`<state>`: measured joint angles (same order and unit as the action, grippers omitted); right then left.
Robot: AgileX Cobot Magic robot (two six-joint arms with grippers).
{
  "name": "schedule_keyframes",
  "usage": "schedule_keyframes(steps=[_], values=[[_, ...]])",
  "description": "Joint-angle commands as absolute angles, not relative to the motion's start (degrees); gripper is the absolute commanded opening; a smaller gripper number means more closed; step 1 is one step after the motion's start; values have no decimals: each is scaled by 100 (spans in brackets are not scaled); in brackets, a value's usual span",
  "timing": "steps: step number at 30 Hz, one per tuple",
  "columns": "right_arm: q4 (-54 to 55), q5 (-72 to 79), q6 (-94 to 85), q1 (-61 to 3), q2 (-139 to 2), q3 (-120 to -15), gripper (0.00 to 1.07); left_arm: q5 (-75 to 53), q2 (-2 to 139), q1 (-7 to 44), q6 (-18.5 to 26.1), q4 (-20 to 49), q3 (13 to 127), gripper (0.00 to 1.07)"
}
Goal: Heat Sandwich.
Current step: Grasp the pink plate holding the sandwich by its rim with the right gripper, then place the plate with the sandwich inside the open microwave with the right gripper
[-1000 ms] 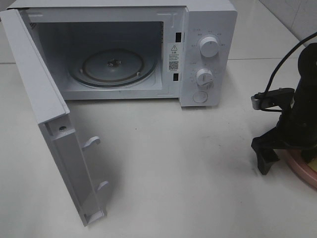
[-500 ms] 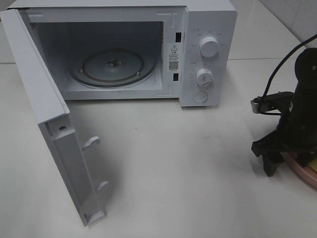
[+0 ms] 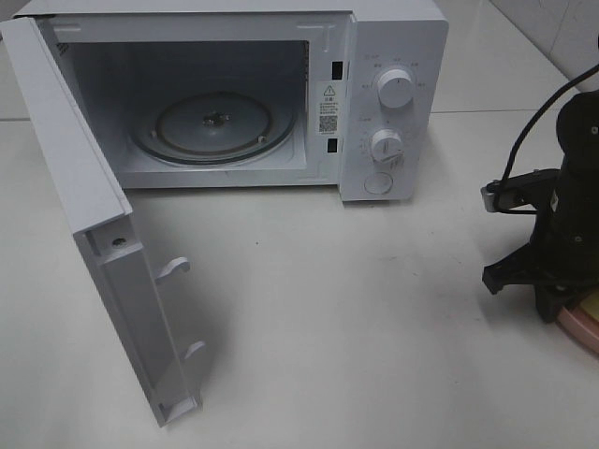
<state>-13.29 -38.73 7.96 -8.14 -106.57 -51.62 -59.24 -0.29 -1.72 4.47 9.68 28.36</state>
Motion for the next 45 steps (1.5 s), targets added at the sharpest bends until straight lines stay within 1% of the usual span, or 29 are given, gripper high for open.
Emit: schedule_keyframes(steps=[1, 9, 16, 23, 30, 42, 45], values=[[-1306, -3850, 865, -796, -10686, -5122, 0, -5924, -143, -178, 418, 980, 2825, 103], [-1387, -3971, 1020, -842, -10674, -5122, 0, -5924, -143, -178, 418, 980, 2825, 103], [-1994, -4125, 1593, -1209, -10668, -5122, 0, -5924, -143, -178, 418, 980, 2825, 103], [-2212, -4269, 1845, -1283, -10668, -5122, 0, -5924, -143, -178, 418, 980, 2825, 103], [-2785, -4595, 2320, -1713, -10668, -5122, 0, -5924, -143, -178, 418, 980, 2825, 103], [-3083, -5019, 2527, -2154, -10651, -5122, 0, -5924, -143, -178, 418, 980, 2825, 103], [-3111, -5048, 2527, -2286, -10434, -5122, 0, -5924, -143, -178, 418, 980, 2825, 103]])
